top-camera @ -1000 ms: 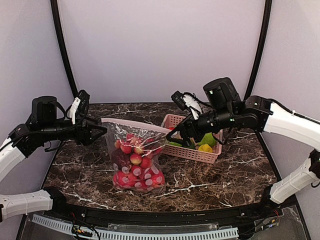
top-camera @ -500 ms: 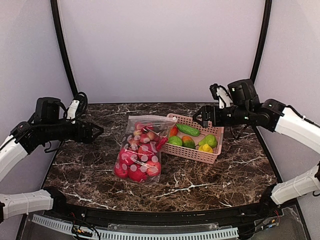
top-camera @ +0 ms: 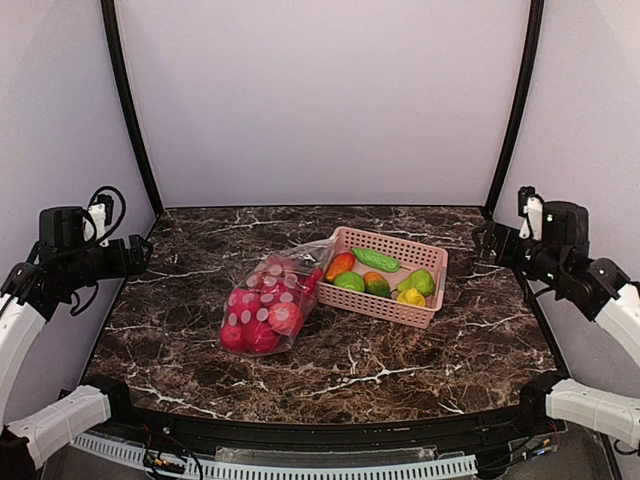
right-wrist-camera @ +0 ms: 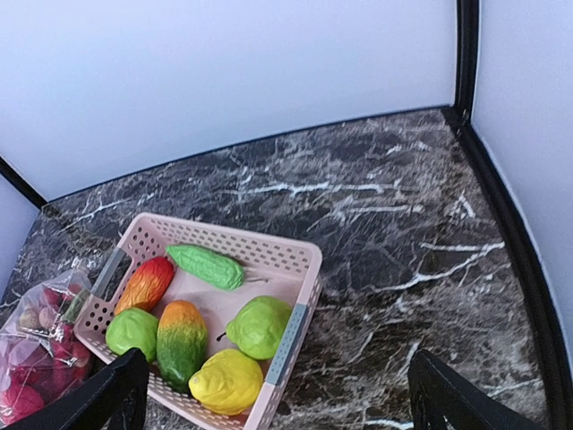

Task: Place the food in the zip-top bag and seal the zipper
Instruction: Reset both arms

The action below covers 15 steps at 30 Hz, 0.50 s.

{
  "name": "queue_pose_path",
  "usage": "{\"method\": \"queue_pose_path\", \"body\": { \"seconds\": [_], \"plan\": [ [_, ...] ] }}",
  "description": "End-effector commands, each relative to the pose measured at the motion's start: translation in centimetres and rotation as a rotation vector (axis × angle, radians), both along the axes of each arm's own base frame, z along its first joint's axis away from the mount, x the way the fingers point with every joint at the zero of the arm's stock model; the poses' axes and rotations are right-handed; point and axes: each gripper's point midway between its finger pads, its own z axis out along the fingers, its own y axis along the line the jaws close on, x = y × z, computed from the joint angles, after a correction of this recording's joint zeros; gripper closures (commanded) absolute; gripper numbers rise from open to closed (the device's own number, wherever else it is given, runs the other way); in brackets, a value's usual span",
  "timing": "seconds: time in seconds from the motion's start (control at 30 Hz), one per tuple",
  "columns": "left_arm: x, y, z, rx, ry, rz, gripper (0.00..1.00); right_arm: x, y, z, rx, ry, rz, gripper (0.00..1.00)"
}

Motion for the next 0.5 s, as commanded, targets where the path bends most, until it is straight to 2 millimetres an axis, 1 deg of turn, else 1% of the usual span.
{"method": "queue_pose_path", "body": {
  "seconds": [0.0, 0.07, 0.1, 0.17, 0.37, 0.47],
  "plan": [
    [-2.3, 3.7, 1.6, 0.131, -0.103, 0.15, 0.01, -0.4, -2.2, 2.7, -0.105, -0.222, -0.049, 0.01],
    [-3.2, 4.7, 1.9, 0.173, -0.125, 0.19, 0.01, -0.9, -2.6, 2.9, -0.135, -0.254, -0.052, 0.01],
    [-3.7, 4.9, 2.0, 0.18, -0.134, 0.197, 0.01, -1.0, -2.8, 2.9, -0.148, -0.26, -0.052, 0.01],
    [-4.3, 5.4, 1.7, 0.19, -0.134, 0.222, 0.01, -1.2, -2.9, 2.9, -0.164, -0.264, -0.05, 0.01],
    [-4.8, 5.6, 1.2, 0.177, -0.139, 0.241, 0.01, -1.2, -2.7, 2.7, -0.175, -0.262, -0.036, 0.01],
    [-4.9, 6.2, 1.5, 0.186, -0.144, 0.277, 0.01, -1.0, -2.7, 2.6, -0.179, -0.256, -0.035, 0.01]
  ]
}}
